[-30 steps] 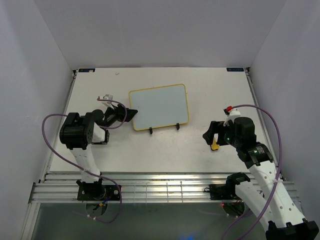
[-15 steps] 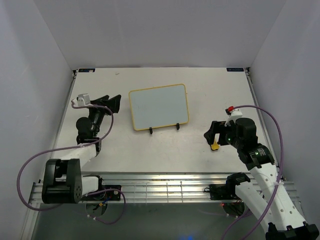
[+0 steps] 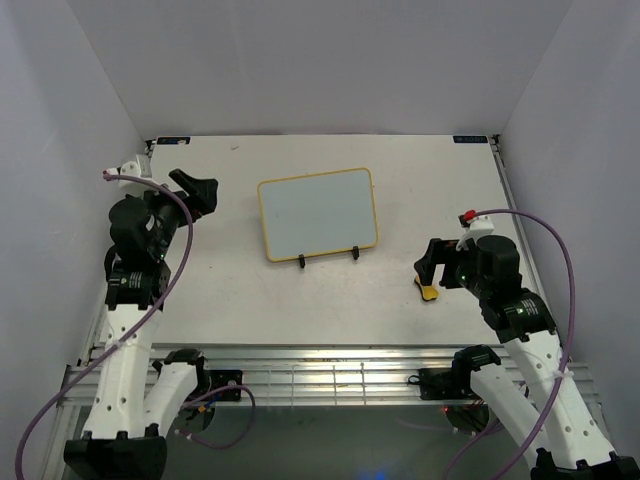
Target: Erase the whiteboard
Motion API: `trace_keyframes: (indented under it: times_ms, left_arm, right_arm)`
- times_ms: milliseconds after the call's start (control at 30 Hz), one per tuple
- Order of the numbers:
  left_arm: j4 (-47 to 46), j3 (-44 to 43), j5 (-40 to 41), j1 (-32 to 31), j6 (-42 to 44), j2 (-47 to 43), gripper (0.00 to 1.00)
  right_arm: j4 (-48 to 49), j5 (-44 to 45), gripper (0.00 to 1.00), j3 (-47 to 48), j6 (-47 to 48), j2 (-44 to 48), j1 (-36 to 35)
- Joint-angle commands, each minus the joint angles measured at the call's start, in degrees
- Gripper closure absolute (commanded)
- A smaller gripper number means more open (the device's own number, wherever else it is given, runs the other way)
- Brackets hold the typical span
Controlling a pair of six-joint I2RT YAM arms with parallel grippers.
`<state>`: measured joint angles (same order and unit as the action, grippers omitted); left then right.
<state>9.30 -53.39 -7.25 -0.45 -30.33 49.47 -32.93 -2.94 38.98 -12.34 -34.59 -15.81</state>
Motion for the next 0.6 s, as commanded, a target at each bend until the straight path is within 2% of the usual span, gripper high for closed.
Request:
trace_keyframes:
  times_ms: [0,167,267,467,567]
  left_arm:
    - [20.3,-2.16,2.31,0.27,8.77,-6.04,0.02]
    - [24.8,-2.51,5.75,0.27,11.17,-14.56,0.02]
    - [27.26,-2.6,3.12,-1.31,11.78,-16.33,0.02]
    - [29.81,-1.81,5.93,-4.64,12.75,-18.97,0.02]
    - [30.78,0.12,4.53,-5.35,12.49,-21.08,0.02]
  right_arm:
    - [-0.9,4.68,0.1,5.75,0.29,1.28,0.08]
    - [-1.61,4.61,0.1,10.49,0.82,-0.12,0.08]
    - [-3.01,4.96,0.1,12.6,1.79,-1.88,0.08]
    - [-5.03,4.44,0.1,15.42,2.49,-3.12,0.08]
    - [-3.91,4.96,0.1,12.88,2.76,-0.75,0.08]
